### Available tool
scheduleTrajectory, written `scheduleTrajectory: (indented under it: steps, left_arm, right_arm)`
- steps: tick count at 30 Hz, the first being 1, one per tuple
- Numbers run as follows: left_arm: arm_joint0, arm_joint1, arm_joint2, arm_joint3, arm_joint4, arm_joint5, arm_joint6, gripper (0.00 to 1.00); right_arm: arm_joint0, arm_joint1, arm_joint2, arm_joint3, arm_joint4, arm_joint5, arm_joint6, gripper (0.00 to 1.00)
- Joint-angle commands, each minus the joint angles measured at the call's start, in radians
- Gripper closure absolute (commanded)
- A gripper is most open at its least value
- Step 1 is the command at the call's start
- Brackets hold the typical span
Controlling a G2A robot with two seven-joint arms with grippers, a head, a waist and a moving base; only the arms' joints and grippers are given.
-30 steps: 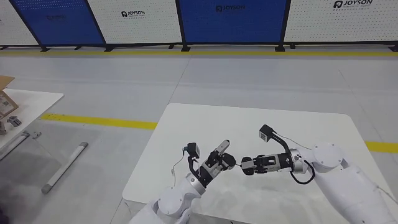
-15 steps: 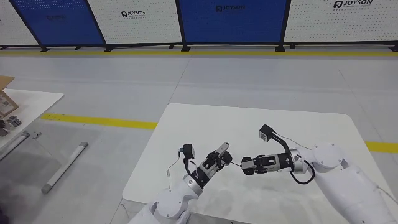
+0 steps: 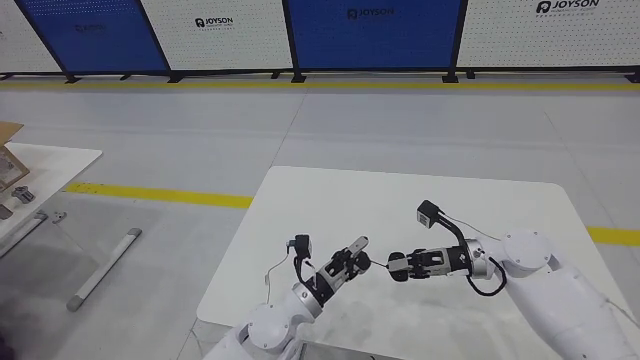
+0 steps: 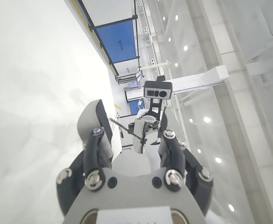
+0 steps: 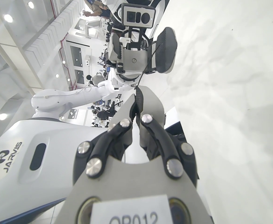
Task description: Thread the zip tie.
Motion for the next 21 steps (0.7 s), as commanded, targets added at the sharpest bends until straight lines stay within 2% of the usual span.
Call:
scheduleTrajectory:
  steps: [1, 4, 6, 8, 10, 13, 17, 21]
  left_arm:
    - [0.0, 0.0, 0.0, -0.001, 0.001, -0.001, 0.004, 0.0]
    - [0.0, 0.0, 0.0, -0.001, 0.001, -0.001, 0.004, 0.0]
    - [0.0, 0.0, 0.0, -0.001, 0.001, -0.001, 0.004, 0.0]
    - [0.0, 0.0, 0.0, -0.001, 0.001, -0.001, 0.004, 0.0]
    - [0.0, 0.0, 0.0, -0.001, 0.001, -0.001, 0.004, 0.0]
    - [0.0, 0.0, 0.0, -0.001, 0.001, -0.001, 0.004, 0.0]
    - [0.0, 0.0, 0.0, -0.001, 0.001, -0.001, 0.004, 0.0]
    - [0.0, 0.0, 0.0, -0.001, 0.001, -0.001, 0.004, 0.0]
  right_arm:
    - [0.0, 0.0, 0.0, 0.0, 0.0, 0.0, 0.0, 1.0]
    - [0.0, 0.0, 0.0, 0.0, 0.0, 0.0, 0.0, 1.0]
    - [-0.013, 0.0, 0.006, -0.015, -0.007, -0.002, -0.047, 1.0]
    - [-0.03, 0.005, 0.032, -0.027, 0.005, -0.009, -0.093, 1.0]
    - [-0.032, 0.008, 0.051, -0.031, 0.021, -0.006, -0.093, 1.0]
    - [-0.014, 0.005, 0.055, -0.021, 0.033, 0.026, -0.075, 1.0]
    - [0.028, -0.016, 0.017, 0.007, 0.043, 0.089, -0.04, 1.0]
    - [0.035, -0.019, 0.01, 0.014, 0.046, 0.099, -0.034, 1.0]
